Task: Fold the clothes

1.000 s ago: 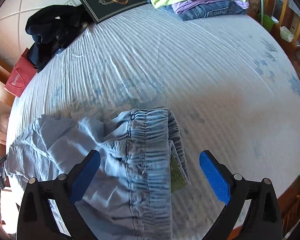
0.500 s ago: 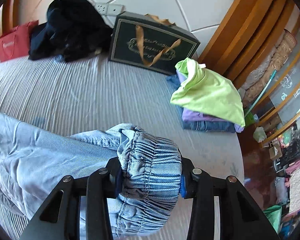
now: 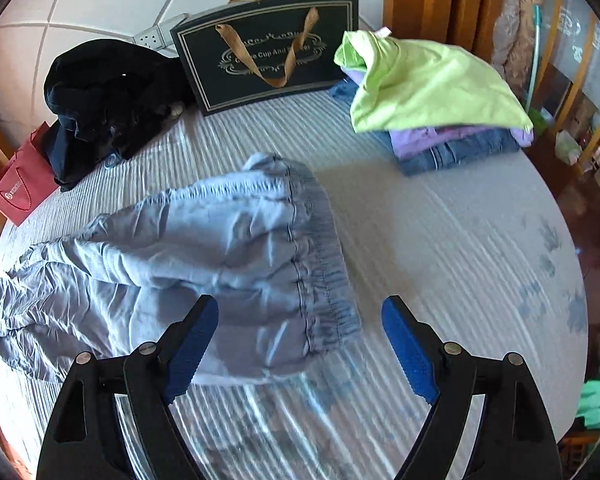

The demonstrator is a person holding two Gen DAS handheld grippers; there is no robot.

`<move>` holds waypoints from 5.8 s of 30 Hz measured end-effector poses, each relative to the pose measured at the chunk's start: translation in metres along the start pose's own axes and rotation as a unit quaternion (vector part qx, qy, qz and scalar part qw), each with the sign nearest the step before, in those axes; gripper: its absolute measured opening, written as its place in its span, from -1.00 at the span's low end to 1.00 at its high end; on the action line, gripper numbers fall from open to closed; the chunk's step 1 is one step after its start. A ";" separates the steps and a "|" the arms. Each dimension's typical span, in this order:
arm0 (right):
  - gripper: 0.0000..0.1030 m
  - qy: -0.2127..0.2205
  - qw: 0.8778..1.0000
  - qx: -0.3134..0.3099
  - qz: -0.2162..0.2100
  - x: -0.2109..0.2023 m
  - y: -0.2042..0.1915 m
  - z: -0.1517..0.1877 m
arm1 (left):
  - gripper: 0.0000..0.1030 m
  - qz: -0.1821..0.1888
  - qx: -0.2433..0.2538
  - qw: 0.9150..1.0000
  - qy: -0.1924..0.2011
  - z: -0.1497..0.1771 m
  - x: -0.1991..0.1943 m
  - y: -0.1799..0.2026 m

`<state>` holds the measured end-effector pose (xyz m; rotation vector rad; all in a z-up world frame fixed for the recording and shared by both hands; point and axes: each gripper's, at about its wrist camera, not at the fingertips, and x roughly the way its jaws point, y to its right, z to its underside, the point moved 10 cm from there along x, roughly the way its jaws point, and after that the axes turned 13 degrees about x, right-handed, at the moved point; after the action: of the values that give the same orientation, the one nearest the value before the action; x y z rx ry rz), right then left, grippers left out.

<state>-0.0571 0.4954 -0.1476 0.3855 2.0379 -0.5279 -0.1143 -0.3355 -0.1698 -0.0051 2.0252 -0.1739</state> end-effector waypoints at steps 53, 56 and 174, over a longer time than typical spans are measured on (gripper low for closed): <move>0.39 -0.049 0.998 0.021 -0.018 0.026 0.000 0.010 | 0.19 -0.012 0.045 0.999 0.014 0.017 -0.009 0.063; 0.39 -0.056 0.998 0.024 -0.023 0.024 -0.003 0.018 | 0.19 -0.005 0.065 0.998 0.007 0.012 0.008 0.069; 0.28 -0.094 0.927 -0.350 -0.098 0.042 -0.246 0.152 | 0.25 0.047 0.164 0.985 0.026 0.019 0.014 0.183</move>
<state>-0.0825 0.2095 -0.2000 -0.2905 1.9364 0.0706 -0.0900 -0.1582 -0.2141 0.3053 2.0216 -0.4496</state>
